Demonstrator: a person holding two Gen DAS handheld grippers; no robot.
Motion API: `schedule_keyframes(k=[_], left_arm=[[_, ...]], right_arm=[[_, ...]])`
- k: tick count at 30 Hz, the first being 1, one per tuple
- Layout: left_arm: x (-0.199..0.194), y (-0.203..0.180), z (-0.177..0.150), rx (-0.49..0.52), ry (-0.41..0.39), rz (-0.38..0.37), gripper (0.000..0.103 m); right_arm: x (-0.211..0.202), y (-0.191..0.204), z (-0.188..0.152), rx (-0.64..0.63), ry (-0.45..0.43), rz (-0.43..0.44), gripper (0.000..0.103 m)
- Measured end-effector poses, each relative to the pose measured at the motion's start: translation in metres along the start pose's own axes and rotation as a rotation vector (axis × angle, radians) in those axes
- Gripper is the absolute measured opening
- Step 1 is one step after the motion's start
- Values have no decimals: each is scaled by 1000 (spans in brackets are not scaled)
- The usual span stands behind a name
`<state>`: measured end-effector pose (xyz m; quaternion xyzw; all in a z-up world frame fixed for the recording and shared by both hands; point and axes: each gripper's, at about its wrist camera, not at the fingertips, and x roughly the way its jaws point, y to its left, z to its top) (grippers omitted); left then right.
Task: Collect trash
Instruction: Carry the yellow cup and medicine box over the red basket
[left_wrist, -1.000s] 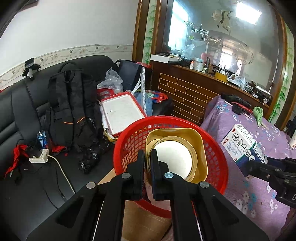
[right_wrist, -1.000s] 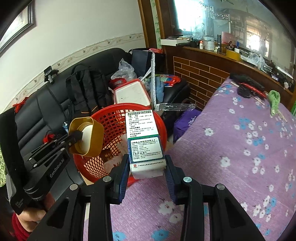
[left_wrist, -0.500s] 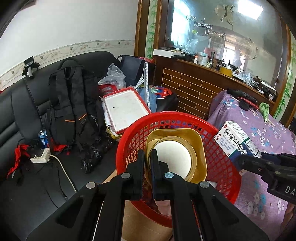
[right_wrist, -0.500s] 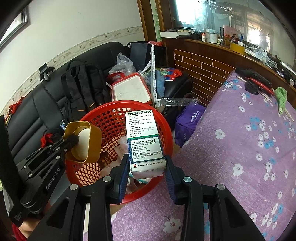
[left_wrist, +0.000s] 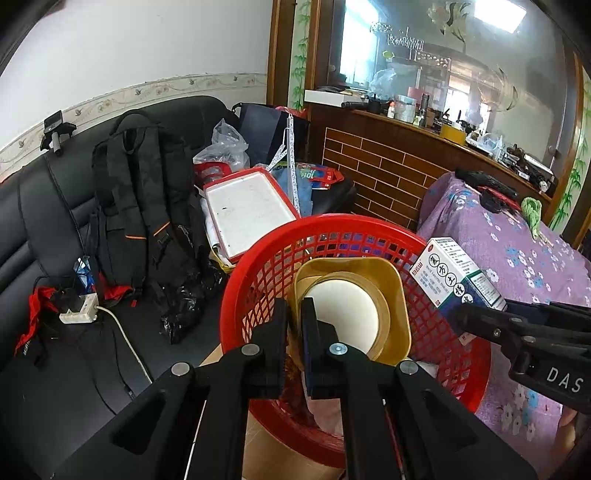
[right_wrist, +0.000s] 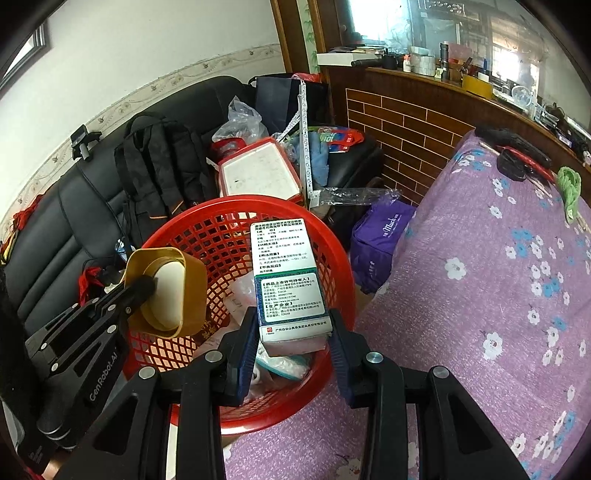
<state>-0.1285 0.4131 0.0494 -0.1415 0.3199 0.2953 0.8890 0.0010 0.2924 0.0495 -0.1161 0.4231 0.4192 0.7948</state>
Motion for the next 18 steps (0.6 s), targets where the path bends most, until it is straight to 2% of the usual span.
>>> schedule_keyframes(k=[6,18], left_arm=[[9,-1,0,2,35,-8,9],[13,-1,-1,4,43,-3,9]], right_arm=[[6,-2,2,9,8,0,40],[12,1,2,6,16,7,40]])
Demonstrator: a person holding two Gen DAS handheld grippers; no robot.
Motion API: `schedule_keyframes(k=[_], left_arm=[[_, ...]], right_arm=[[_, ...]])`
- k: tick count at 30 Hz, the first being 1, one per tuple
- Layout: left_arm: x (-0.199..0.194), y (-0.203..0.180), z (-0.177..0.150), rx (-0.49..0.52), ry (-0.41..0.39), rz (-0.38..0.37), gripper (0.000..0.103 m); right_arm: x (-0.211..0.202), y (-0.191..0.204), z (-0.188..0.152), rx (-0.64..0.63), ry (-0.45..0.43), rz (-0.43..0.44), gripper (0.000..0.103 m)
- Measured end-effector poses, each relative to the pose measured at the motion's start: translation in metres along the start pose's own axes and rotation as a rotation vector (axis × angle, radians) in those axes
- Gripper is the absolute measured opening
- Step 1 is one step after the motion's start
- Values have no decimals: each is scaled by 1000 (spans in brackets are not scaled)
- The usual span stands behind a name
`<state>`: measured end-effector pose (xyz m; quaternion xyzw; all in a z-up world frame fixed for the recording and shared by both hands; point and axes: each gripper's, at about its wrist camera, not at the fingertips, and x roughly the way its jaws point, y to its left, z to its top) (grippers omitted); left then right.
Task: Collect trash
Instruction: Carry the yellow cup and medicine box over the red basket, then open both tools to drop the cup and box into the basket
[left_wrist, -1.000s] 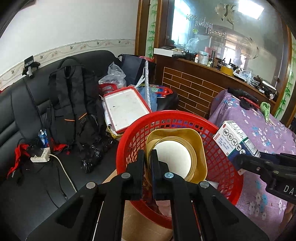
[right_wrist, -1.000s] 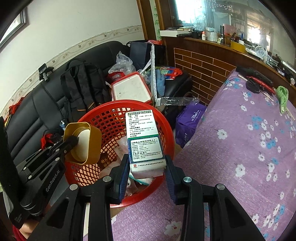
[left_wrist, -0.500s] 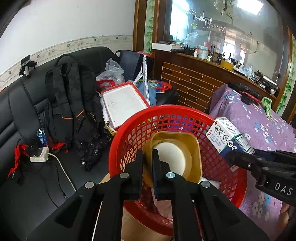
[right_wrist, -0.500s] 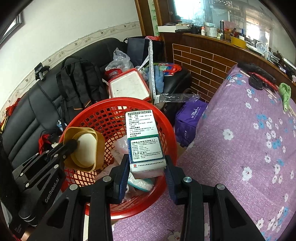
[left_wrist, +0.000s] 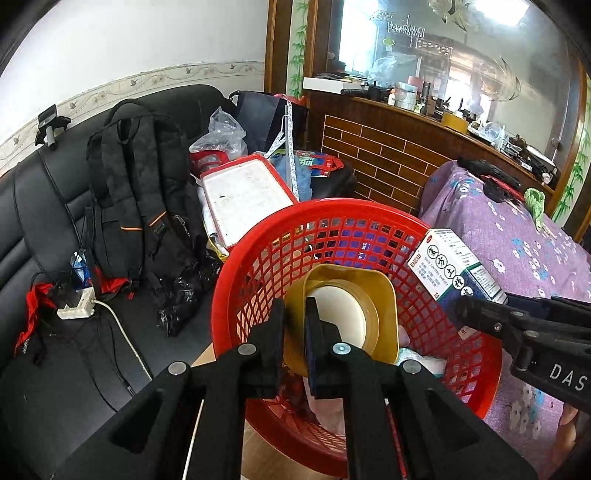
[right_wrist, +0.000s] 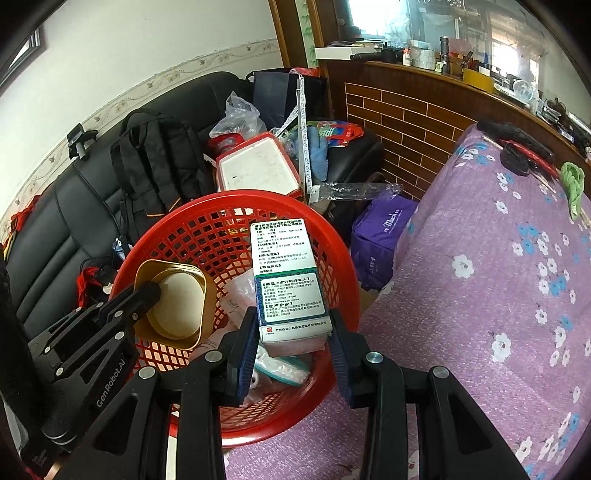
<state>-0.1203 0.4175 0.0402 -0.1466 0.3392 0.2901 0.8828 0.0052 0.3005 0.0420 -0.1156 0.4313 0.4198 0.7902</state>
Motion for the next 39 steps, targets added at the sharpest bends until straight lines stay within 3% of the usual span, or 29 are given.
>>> schedule_keyframes(k=[39], left_arm=[[-2,-2,0,3,-19,9,10]], right_arm=[[-6,-1,3,16,-2,20,42]])
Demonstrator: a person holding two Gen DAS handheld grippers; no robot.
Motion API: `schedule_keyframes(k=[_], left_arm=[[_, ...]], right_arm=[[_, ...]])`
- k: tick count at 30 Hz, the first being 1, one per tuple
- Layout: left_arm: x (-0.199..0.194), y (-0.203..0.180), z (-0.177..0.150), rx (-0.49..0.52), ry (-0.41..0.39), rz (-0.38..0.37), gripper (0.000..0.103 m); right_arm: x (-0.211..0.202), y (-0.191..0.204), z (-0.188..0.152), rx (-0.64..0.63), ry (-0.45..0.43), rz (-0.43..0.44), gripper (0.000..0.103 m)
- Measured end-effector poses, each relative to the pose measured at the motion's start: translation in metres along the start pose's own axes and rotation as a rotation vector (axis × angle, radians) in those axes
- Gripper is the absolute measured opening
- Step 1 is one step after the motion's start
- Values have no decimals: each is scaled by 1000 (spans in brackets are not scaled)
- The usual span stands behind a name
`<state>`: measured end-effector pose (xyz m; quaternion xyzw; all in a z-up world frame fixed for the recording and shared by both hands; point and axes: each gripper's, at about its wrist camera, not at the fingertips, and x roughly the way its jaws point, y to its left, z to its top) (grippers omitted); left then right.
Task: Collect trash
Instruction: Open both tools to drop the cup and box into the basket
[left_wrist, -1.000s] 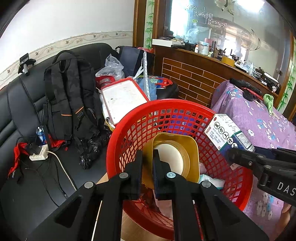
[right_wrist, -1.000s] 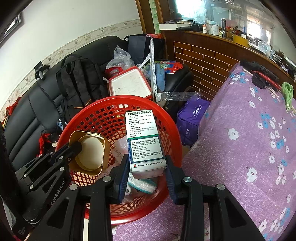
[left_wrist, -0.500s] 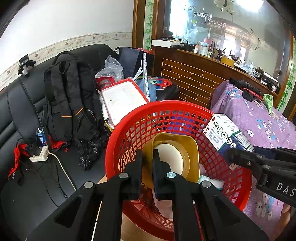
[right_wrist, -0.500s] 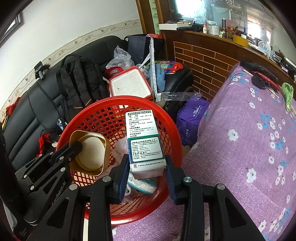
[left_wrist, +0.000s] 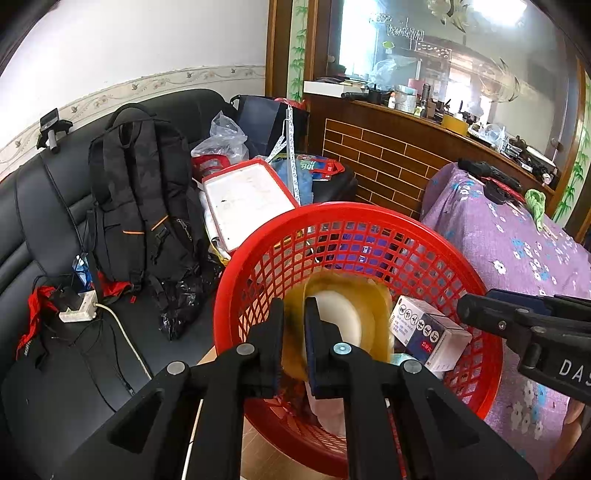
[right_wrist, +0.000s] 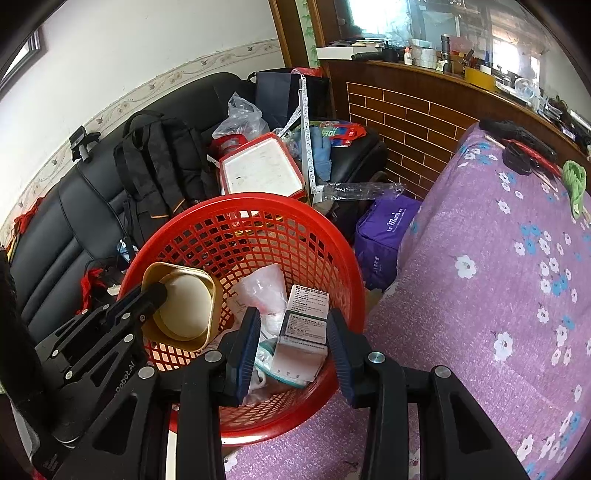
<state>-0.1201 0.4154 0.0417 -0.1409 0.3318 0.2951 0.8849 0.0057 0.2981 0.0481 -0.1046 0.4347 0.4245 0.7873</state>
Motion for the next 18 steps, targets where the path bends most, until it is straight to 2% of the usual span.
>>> schedule_keyframes(k=[2,3,4,9,18], left_arm=[[-1,0,1,2,-7,6,18],[-2,-1,1,1,-12,11,31],[-4,0,1,1,-21,14,40],[-13,1,3,-5,-49,16,43],[-28,10,4,-55,-93,65,76]], right_arm=[[-2,0,0,3,-4,4,42],[-3,0,0,3,-6,5,42],[-5,1,0,4,-9,7,42],[-15,4,0,-2,-30,10,42],[-27,3,-1,4,-61,-9,65]])
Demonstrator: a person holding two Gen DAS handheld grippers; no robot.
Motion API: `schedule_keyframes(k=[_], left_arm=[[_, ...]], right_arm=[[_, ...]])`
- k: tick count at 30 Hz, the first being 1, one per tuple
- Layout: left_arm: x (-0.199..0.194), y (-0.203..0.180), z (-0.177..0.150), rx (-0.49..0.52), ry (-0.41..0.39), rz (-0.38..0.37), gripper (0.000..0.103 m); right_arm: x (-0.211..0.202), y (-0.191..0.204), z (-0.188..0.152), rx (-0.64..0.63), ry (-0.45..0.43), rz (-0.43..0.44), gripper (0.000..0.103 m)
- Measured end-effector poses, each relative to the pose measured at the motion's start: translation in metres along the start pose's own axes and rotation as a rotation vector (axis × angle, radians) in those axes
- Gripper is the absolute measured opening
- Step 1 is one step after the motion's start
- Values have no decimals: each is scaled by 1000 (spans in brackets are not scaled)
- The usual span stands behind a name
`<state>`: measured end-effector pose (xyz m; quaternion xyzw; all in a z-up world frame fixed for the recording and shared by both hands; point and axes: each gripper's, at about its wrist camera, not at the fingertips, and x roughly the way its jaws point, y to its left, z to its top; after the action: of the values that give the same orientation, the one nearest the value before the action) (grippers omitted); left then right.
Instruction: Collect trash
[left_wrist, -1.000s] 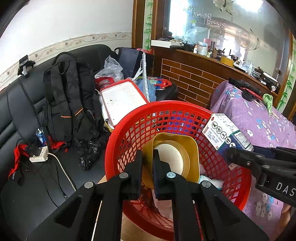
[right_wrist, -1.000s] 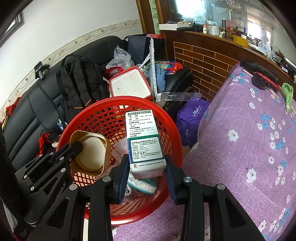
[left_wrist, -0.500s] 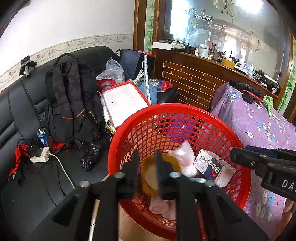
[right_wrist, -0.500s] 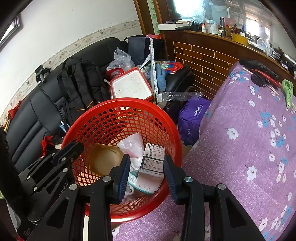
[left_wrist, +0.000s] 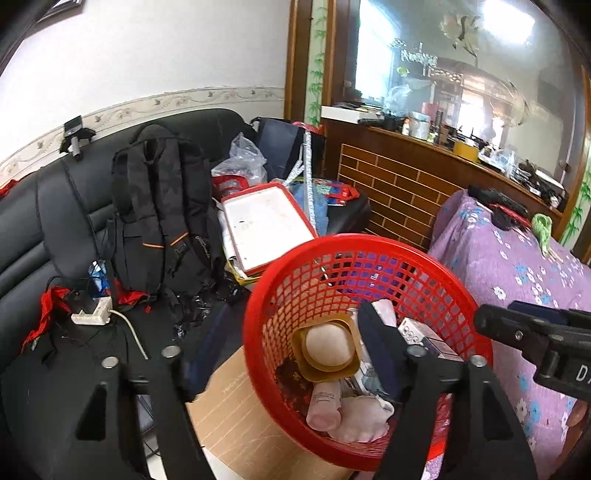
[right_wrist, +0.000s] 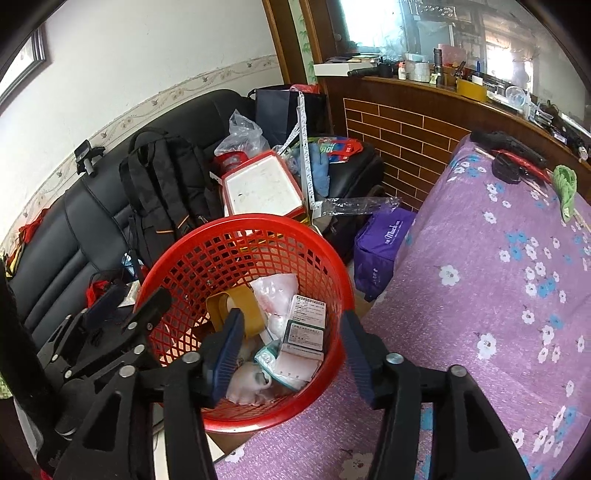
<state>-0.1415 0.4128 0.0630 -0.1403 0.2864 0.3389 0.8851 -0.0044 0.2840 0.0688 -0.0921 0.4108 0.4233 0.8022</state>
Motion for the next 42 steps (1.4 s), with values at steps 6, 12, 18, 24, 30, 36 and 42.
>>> schedule_keyframes(k=[6,12,18,24,30,36,42], left_arm=[[-9,10,1,-33,-49,75,98],[-6,15,-1,-45,-34,109,100],[-5,13,-6,-28,-31,141,100],[-17,11,-8,-18,-42,164,101],[-22,19,-13,-68,-44,183,101],[-21,20,-16,-28,-17,310,101],[-34,14,-23,12,-66,333,101]], right_arm=[[-4,1,-2,-17,-19,-27,77],[-7,0,-4,-28,-37,-47,89],[-5,3,-7,-52,-34,-77,94],[-8,0,-10,-40,-42,-87,94],[-10,-2,-14,-35,-36,-96,95],[-14,-3,-18,-44,-53,-118,99],[-20,1,-20,-54,-68,-121,103]])
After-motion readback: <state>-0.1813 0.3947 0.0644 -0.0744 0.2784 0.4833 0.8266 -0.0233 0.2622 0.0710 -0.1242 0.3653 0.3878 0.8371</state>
